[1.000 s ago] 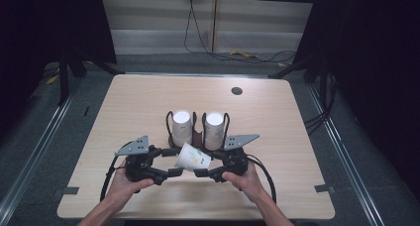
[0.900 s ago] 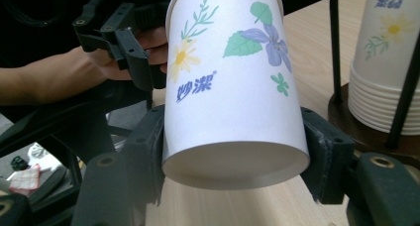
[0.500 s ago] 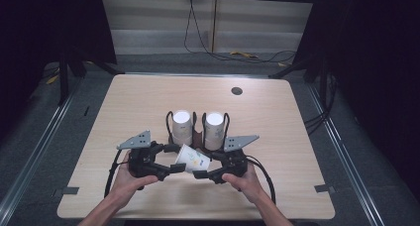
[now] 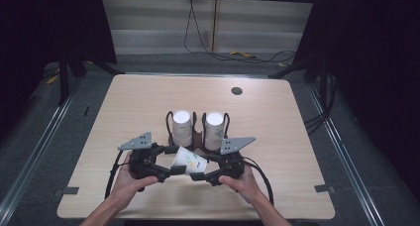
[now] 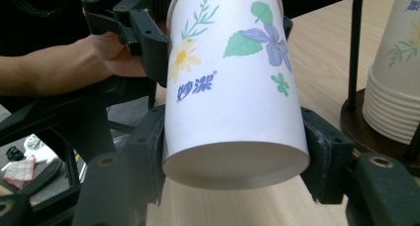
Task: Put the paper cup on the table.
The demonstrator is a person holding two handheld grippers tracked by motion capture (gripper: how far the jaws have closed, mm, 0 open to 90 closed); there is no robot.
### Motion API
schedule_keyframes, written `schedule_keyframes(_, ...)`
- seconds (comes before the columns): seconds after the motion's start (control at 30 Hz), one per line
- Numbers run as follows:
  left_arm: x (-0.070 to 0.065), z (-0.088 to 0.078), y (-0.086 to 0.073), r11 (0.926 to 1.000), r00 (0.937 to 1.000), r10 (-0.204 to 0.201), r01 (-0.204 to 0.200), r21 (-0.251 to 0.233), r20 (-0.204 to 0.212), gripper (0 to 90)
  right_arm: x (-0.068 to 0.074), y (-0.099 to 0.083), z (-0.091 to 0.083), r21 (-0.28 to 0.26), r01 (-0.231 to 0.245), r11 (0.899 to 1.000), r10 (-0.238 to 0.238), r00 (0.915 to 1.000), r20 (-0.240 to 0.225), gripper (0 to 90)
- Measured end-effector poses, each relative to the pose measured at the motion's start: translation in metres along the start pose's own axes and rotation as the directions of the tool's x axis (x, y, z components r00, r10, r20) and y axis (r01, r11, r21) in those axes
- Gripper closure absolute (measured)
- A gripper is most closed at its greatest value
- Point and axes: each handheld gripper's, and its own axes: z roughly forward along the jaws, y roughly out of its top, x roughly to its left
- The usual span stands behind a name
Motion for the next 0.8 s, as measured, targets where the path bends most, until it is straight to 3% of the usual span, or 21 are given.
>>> schedule_keyframes(0.33, -0.0023, 0.0022, -0.0009, 0.9996, 0.9997, 0.024, -0.024, -0.013, 0.007, 18.4, 0.0021, 0.0005, 0.0021, 0.001, 0.013, 1.000, -0.013, 0.9999, -0.006, 37.8)
schedule_keyframes(0.53, -0.0018, 0.0034, -0.0004, 0.9982, 0.9996, 0.002, 0.000, -0.061, 0.028, 18.3, 0.0037, 0.0026, 0.0005, -0.019, 0.023, 1.000, -0.023, 0.9997, -0.002, 37.8)
schedule_keyframes(0.8, -0.0008, 0.0047, -0.0020, 0.9974, 0.9987, -0.013, 0.016, -0.070, 0.048, 17.8, 0.0079, 0.0035, 0.0010, -0.029, 0.039, 0.999, -0.038, 0.9991, 0.016, 37.9)
